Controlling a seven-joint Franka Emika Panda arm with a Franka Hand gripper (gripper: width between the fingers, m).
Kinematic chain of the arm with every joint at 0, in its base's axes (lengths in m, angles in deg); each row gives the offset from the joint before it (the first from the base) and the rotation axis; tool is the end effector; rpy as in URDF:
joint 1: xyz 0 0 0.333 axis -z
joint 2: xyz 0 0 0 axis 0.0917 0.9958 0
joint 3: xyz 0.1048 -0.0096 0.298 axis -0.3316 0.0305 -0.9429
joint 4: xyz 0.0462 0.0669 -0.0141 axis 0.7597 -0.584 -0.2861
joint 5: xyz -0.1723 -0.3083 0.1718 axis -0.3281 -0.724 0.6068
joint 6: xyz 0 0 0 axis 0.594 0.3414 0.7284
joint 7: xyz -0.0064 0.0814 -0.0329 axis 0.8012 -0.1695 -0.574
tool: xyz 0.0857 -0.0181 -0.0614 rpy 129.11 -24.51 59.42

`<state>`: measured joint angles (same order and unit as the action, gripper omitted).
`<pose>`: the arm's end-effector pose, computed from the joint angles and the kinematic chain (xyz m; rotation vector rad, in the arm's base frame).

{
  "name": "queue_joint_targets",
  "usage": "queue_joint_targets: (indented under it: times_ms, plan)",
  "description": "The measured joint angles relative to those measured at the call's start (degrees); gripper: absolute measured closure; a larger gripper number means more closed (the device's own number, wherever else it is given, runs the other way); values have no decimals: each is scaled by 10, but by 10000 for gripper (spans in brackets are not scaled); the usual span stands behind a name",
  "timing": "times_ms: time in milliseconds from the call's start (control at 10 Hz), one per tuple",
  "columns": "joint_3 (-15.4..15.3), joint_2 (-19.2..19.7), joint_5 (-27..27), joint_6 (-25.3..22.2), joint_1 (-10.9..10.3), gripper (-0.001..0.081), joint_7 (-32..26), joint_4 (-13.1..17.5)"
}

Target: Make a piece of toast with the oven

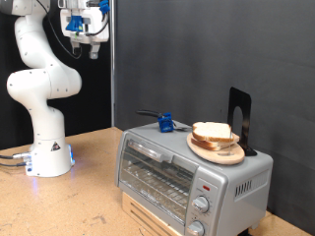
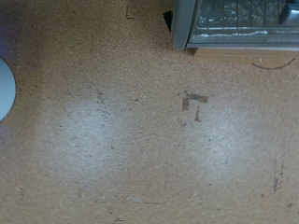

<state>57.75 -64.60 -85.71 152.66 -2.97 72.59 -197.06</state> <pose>0.3094 0.0010 0.5849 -1.2815 2.8459 0.0078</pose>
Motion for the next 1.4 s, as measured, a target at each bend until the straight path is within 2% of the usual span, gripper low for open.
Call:
queue_joint_targets:
  times_ms: [300, 400, 500, 600, 800, 1000, 1100, 1200, 1300, 1400]
  plan:
    - [4, 2, -13, 11, -36, -2, -183, -1]
    - [8, 17, -24, 22, -43, -2, -234, -1]
    - [7, 14, -20, 22, -41, -2, -215, -1]
    - [10, 8, -10, 33, -43, -2, -230, -3]
    - [41, 7, 6, 71, -66, -2, -364, -2]
    - [69, 49, -1, 110, -92, -2, -510, 8]
    - [75, 81, -5, 118, -103, -2, -562, 27]
    - [74, 78, -1, 113, -100, -2, -544, 25]
    - [78, 69, 0, 100, -104, -2, -586, 21]
    - [90, 60, 2, 84, -112, -2, -655, 18]
